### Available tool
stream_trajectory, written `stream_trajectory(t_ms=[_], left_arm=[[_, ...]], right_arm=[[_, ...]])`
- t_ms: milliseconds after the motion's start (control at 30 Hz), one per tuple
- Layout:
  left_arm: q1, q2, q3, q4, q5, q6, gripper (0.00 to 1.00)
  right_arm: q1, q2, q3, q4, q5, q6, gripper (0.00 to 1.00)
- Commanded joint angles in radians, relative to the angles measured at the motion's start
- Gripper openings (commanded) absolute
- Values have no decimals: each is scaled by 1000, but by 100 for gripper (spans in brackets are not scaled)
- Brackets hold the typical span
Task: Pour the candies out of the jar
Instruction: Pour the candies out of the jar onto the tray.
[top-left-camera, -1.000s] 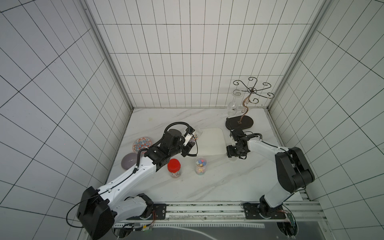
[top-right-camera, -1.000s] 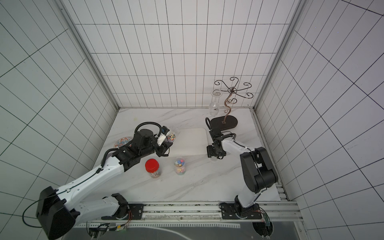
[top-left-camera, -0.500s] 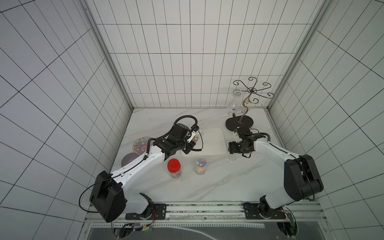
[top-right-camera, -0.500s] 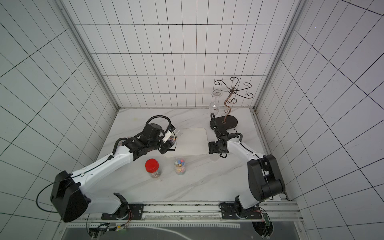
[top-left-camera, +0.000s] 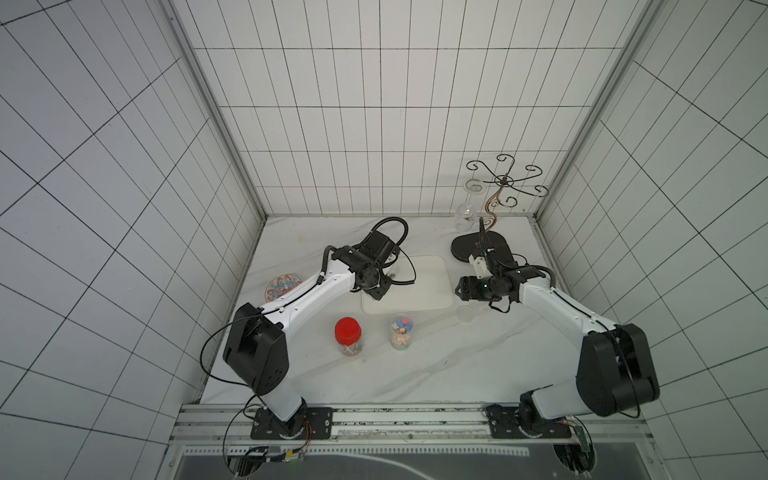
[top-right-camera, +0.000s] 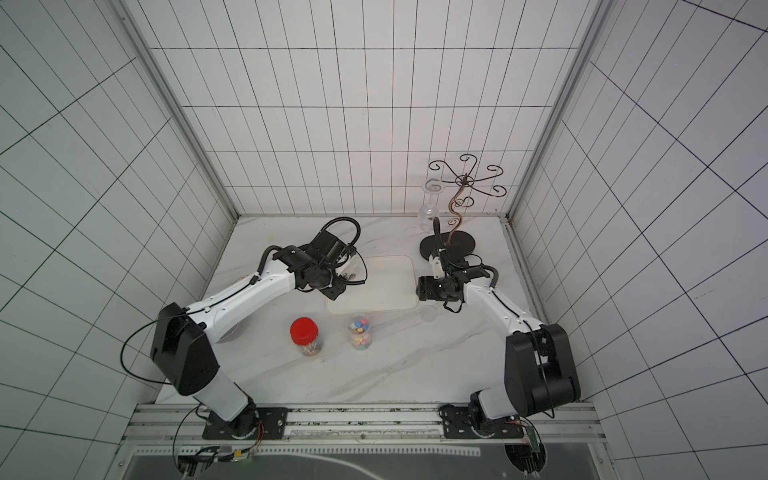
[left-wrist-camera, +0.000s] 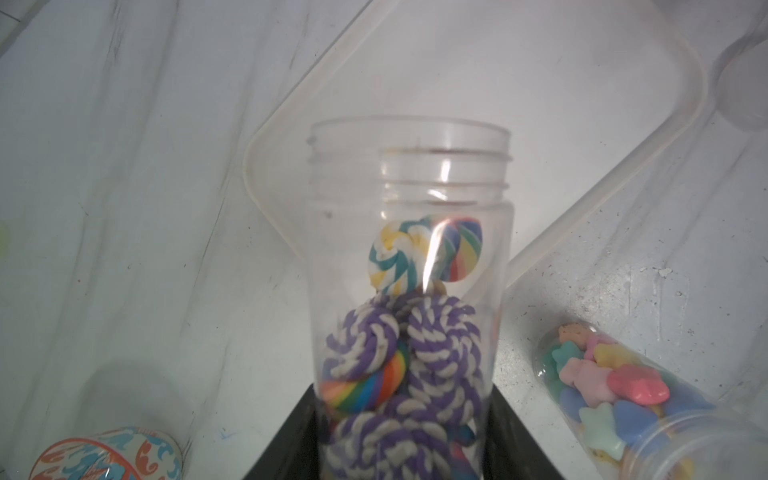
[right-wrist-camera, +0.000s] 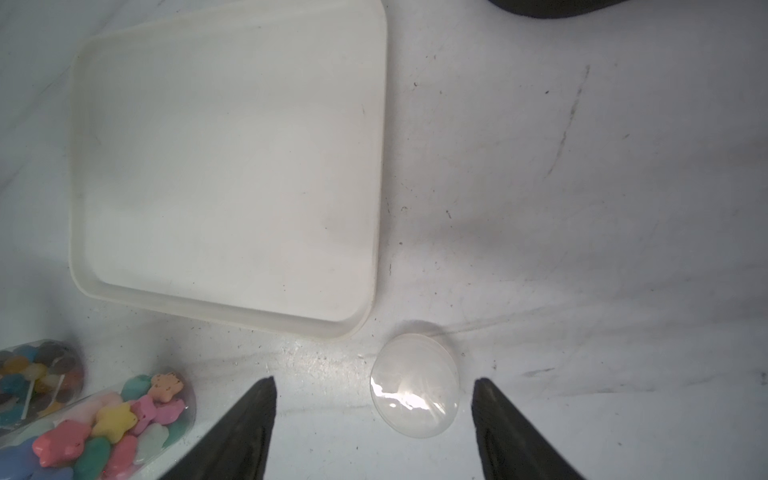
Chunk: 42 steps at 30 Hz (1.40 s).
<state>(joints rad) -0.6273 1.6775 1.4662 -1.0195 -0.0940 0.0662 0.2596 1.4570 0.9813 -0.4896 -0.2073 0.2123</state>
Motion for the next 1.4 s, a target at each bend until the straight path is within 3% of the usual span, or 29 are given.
stream_trajectory(t_ms=[0,367,700,1000,1367], left_arm=[[-4,62,93,-163,-37,-62,45],[-6,185,225,-352,-63,-97,44],[-24,283,343,-486,-220,-106,44],[-60,348,369,-501,-226,-106,44],[-61,307,398,-474,-164,-100,44]], right_arm=[[-8,-23,-41,36,-62,-9,76],[-10,-13,-69,112,-172,10,75],[-4,5,-48,173,-286,28,74],[-5,18,-66,176,-302,9,74],[-6,42,-76,217,-368,13,73]])
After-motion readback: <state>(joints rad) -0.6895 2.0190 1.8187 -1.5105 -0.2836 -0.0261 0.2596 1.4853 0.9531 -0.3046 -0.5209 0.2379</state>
